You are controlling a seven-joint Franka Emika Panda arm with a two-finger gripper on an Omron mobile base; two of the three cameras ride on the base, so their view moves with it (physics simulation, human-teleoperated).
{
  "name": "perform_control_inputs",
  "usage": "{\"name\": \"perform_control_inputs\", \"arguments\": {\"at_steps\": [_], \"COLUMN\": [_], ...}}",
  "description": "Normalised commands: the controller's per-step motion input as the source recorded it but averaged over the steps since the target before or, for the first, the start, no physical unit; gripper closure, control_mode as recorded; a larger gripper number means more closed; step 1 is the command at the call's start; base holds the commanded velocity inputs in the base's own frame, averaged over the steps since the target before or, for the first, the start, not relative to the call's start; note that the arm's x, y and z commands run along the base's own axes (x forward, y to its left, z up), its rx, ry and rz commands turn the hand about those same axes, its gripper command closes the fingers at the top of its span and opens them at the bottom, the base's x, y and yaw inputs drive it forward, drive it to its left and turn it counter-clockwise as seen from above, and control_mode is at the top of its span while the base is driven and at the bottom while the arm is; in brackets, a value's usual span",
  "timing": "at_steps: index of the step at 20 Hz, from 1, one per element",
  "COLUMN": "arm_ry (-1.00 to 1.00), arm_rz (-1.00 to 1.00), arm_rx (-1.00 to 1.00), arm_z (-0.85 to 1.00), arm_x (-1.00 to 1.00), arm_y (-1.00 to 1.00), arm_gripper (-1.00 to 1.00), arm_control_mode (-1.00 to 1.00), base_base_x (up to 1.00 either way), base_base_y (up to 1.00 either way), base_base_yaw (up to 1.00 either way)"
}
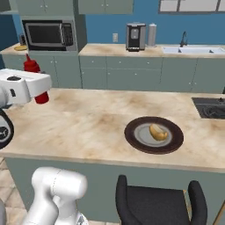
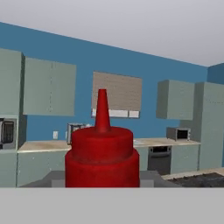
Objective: Move the hot dog bun to the plate on the dining table and place the condiment next to that plate. Then navigate to the fridge and take the sausage and place it on the plate as well.
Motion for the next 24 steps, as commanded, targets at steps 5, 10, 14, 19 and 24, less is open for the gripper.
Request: {"name": "perform_control_inputs", "arguments": {"at_steps": [5,10,14,19,24], "arm_ry": [0.02,0.00,0.00,0.00,0.00], "arm_rz": [0.16,0.45,0.56,0.56,0.45], "arm_rx": [0.10,0.09,0.00,-0.03,-0.05], "arm_z": [-0.20,-0.58,-0.68,-0.68,-0.64], "arm_x": [0.47,0.56,0.33,0.06,0.04], "arm_y": [-0.49,-0.71,-0.37,-0.18,-0.07], "arm_gripper": [1.00,1.00,1.00,1.00,1.00], "arm_control_mode": [-1.00,-1.00,-1.00,-1.00,-1.00], "base_base_x": [0.30,0.00,0.00,0.00,0.00], "base_base_y": [-0.31,0.00,0.00,0.00,0.00], "base_base_yaw": [0.08,0.00,0.00,0.00,0.00]}}
